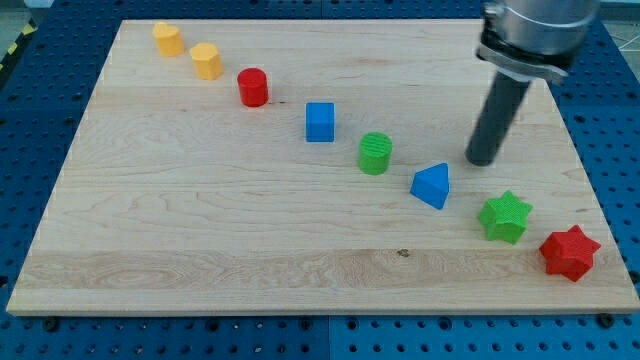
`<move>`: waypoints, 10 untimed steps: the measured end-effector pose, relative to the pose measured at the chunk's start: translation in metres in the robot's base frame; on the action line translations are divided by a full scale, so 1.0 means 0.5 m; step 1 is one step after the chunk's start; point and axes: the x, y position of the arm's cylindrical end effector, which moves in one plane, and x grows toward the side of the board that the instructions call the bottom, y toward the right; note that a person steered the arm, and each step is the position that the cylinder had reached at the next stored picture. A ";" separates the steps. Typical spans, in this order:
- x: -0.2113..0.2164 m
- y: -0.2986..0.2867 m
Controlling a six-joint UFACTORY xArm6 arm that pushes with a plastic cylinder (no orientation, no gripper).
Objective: Slide the red star left and down a bit
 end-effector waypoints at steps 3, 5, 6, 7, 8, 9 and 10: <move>0.128 0.140; 0.139 0.160; 0.165 0.165; 0.215 0.152; 0.226 0.078; 0.226 -0.005; 0.217 -0.041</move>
